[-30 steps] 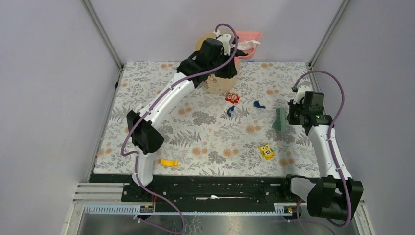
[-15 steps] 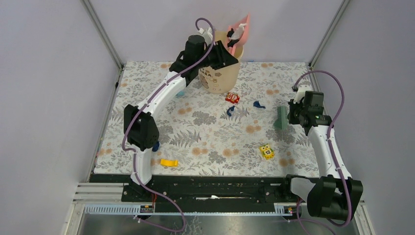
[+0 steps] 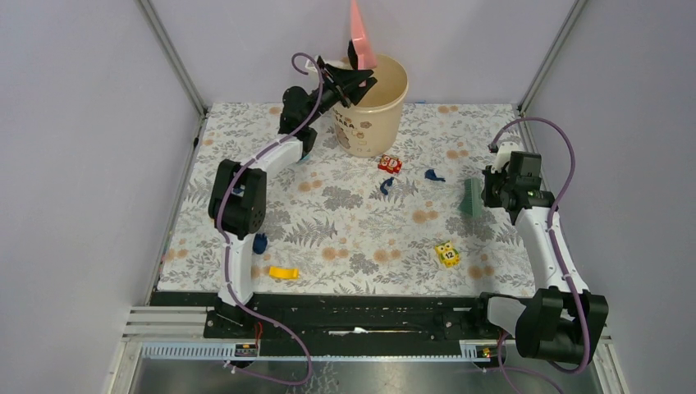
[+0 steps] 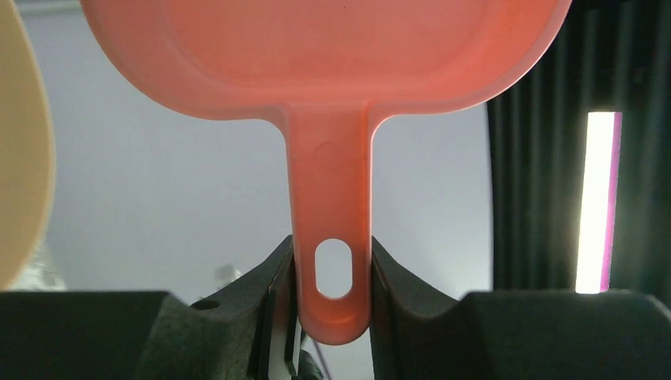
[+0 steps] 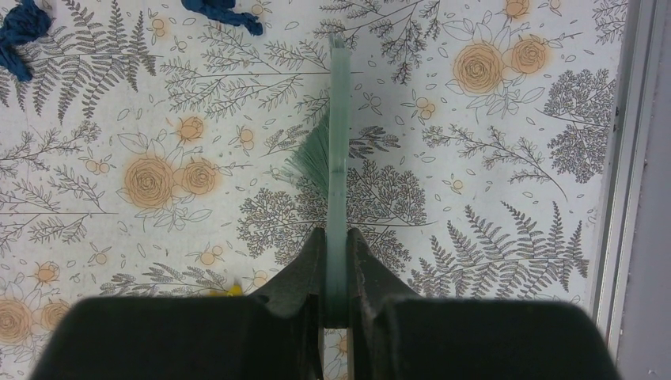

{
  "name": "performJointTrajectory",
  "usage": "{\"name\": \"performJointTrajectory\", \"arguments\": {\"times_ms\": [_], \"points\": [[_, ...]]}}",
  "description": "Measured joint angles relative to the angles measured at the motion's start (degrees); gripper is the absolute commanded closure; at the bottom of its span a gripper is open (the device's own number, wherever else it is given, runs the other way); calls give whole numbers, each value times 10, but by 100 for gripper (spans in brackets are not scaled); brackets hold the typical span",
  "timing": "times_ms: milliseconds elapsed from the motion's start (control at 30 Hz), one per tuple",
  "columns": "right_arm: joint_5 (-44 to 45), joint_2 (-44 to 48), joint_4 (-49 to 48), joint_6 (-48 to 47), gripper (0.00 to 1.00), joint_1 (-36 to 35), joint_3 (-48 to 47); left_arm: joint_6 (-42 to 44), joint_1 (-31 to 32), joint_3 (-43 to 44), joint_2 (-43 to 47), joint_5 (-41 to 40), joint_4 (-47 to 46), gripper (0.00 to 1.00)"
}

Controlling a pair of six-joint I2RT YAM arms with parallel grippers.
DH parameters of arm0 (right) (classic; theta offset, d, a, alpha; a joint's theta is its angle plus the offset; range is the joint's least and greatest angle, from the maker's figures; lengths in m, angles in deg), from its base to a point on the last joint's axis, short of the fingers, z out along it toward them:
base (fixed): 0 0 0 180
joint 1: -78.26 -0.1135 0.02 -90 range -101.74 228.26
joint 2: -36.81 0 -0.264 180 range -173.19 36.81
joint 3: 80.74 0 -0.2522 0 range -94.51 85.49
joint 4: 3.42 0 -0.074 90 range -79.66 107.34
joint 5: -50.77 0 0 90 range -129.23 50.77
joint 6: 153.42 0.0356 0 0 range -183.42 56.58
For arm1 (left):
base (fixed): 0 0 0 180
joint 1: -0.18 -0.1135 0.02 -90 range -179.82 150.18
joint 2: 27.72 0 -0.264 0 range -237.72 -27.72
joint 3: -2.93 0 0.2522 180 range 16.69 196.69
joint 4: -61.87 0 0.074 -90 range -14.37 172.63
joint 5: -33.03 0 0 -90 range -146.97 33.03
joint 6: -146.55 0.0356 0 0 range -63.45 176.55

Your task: Sweep away the paper scraps from the table

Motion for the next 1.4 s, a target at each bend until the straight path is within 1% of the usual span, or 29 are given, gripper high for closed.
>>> {"name": "performJointTrajectory", "arguments": {"times_ms": [133,300,433,1000,1100,1200,1300,1400], "points": [[0,0,-2,-1,100,0,0,-81,8,-36,-1,-1,-80,100],[0,-1,-3,-1,100,0,0,-134,14,-50,-1,0,-127,100],[0,-2,-3,-2,100,0,0,-151,14,-50,-1,0,-154,100],[-4,-7,-6,-6,100,0,0,-160,13,-49,-1,15,-158,100],[-4,-7,-6,-6,100,0,0,-141,12,-46,-1,30,-149,100],[-4,-7,-6,-6,100,0,0,-88,12,-42,5,61,-110,100],[-4,-7,-6,-6,100,0,0,-5,15,-44,37,95,-28,100],[-5,-7,-6,-6,100,0,0,127,26,-65,107,118,99,100]]}}
